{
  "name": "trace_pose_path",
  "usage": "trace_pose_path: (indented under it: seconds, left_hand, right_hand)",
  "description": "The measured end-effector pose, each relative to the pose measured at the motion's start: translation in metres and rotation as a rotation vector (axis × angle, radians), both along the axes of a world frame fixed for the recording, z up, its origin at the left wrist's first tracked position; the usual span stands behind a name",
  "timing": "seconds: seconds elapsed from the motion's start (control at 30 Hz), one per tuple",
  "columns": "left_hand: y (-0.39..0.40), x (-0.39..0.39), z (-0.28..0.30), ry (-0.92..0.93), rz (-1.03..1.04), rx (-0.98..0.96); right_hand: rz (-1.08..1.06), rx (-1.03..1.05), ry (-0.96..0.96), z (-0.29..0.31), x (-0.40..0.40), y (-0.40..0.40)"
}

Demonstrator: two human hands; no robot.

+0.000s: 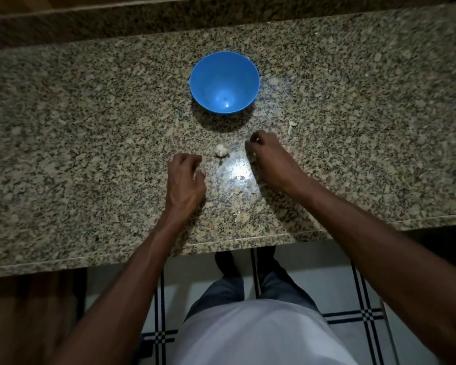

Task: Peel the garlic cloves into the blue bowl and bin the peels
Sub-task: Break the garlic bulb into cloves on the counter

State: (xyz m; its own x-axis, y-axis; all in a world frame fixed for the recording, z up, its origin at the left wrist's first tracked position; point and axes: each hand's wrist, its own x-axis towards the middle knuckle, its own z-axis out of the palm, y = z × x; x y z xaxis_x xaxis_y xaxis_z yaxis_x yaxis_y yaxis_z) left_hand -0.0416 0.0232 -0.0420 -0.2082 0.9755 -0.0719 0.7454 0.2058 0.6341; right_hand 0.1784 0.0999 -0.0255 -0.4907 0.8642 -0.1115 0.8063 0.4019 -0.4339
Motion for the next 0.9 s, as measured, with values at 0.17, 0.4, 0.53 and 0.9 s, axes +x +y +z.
trace_pose_path:
  seconds: [0.17, 0.4, 0.53, 0.9]
  left_hand:
    - [-0.023, 0.015, -0.002, 0.033, -0.125, 0.026]
    - [-0.028, 0.036, 0.008, -0.108, -0.238, 0.092]
    - [-0.024, 0.034, 0.008, -0.087, -0.164, 0.082]
    - [-0.036, 0.04, 0.009, -0.101, -0.158, 0.082]
  right_hand:
    - [0.195, -0.038, 0.007, 0.0, 0.005, -0.066]
    - [-0.37, -0.018, 0.111, 0.02, 0.055, -0.012]
    - [-0.337, 0.062, 0.006, 0.012, 0.069, 0.013]
    - [-0.046, -0.089, 0.009, 0.007, 0.046, -0.051]
